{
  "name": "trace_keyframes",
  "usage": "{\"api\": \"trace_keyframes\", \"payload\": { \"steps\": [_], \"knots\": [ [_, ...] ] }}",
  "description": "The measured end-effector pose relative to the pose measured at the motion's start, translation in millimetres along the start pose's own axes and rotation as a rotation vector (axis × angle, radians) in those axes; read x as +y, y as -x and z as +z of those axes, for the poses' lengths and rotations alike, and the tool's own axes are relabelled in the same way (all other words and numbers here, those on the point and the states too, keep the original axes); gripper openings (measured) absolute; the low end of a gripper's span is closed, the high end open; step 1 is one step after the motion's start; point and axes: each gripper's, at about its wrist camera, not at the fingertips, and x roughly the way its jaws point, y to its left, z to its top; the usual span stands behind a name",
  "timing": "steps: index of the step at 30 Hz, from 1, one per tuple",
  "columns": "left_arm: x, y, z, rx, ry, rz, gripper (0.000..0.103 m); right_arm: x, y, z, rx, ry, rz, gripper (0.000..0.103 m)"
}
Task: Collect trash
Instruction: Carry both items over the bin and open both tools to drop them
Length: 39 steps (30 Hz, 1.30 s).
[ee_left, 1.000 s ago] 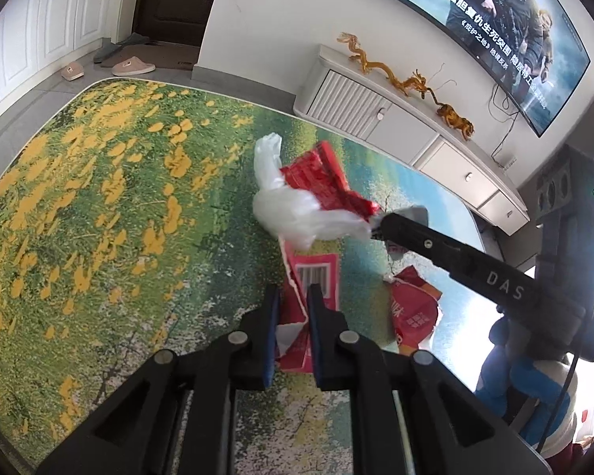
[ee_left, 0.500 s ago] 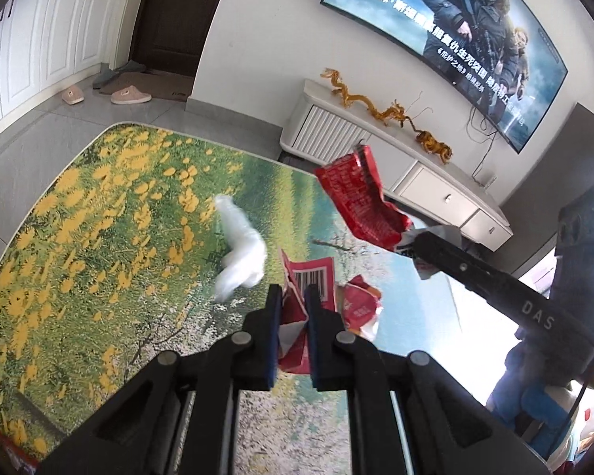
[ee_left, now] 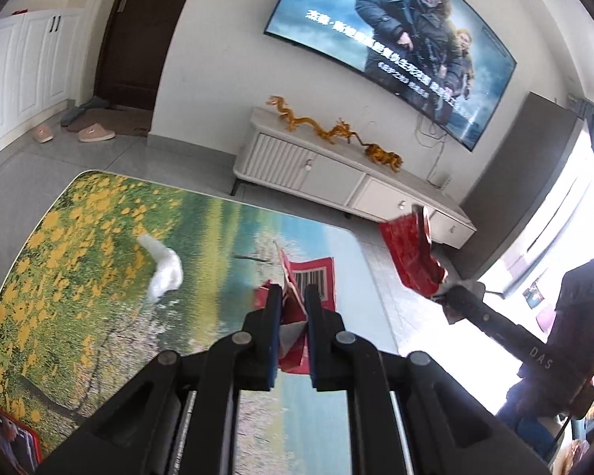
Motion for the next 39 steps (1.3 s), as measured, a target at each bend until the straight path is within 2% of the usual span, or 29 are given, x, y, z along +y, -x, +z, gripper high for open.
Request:
{"api": "trace_keyframes", "payload": {
  "steps": [9,18,26,36,38,39],
  "knots": [
    [-70,-2,-17,0.053,-0.089,-0.123,0.01,-61,92,-45,-0.065,-0.117,-0.175,0.014],
    [-158,-46,-62,0.209,-0.249,-0.214,0.01,-135,156,-104,-0.05,-0.295,-0.38,0.014],
    [-226,-100,-112,0.358,-0.384,-0.238,0.011,-192,175,-147,0.0,-0.439,-0.489,0.015],
    [-288,-164,-164,0.503,-0.489,-0.257,0.014,-244,174,-189,0.061,-0.581,-0.531,0.017],
    [-298,-173,-173,0.532,-0.496,-0.269,0.014,-252,172,-194,0.072,-0.6,-0.534,0.02],
    [-303,-178,-177,0.547,-0.497,-0.278,0.018,-255,171,-196,0.076,-0.609,-0.539,0.022]
  ]
}}
